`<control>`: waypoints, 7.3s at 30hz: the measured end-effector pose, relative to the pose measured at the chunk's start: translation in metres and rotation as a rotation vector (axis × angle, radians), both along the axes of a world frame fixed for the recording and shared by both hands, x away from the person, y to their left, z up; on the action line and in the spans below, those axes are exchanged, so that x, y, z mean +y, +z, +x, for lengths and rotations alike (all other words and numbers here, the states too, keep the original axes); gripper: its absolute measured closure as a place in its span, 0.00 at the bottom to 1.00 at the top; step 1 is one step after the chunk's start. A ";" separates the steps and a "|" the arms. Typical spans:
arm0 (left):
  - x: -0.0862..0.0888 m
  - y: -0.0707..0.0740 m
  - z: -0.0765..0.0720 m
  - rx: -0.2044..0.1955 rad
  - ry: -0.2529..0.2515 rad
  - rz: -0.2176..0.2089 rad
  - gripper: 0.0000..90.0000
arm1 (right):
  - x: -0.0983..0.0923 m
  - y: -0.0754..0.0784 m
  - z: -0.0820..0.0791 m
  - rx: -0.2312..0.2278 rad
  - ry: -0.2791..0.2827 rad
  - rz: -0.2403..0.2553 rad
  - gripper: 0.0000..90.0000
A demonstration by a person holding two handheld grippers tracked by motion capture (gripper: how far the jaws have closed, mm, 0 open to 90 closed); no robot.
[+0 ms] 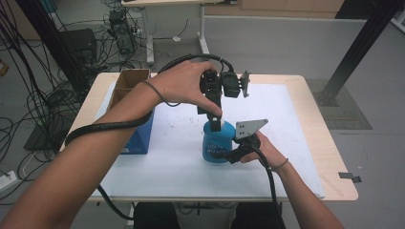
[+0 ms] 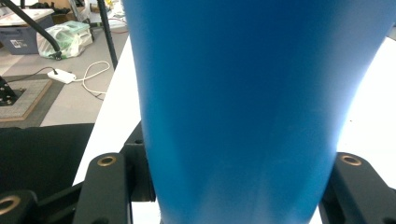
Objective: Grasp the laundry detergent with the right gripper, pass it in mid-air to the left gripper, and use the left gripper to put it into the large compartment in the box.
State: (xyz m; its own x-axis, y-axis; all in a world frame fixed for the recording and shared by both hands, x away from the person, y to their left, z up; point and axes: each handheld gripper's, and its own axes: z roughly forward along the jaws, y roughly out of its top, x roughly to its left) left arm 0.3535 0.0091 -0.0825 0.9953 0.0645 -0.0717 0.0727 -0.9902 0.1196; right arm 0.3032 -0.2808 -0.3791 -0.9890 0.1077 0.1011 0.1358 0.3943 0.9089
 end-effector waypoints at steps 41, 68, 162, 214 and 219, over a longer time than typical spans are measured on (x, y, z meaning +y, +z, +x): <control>0.004 -0.001 0.001 0.004 0.011 -0.017 0.08 | 0.003 0.002 0.000 -0.002 0.009 0.000 0.46; -0.002 -0.014 -0.007 -0.030 0.006 0.004 0.06 | 0.004 0.010 0.001 -0.008 0.022 -0.010 0.46; -0.011 -0.043 -0.019 0.002 -0.021 0.036 0.42 | 0.010 0.021 0.004 -0.010 0.049 0.004 0.46; -0.004 -0.043 -0.020 -0.002 -0.014 0.015 0.42 | 0.011 0.020 0.004 -0.007 0.048 0.006 0.46; -0.004 -0.044 -0.020 -0.003 -0.014 0.015 0.42 | 0.012 0.020 0.004 -0.005 0.050 0.008 0.46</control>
State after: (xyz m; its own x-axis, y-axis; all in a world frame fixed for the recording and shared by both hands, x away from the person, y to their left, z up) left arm 0.3334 0.0053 -0.1264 0.9964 0.0511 -0.0679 0.0581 -0.9928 0.1049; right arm 0.3075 -0.2692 -0.3596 -0.9937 0.0571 0.0967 0.1114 0.3928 0.9128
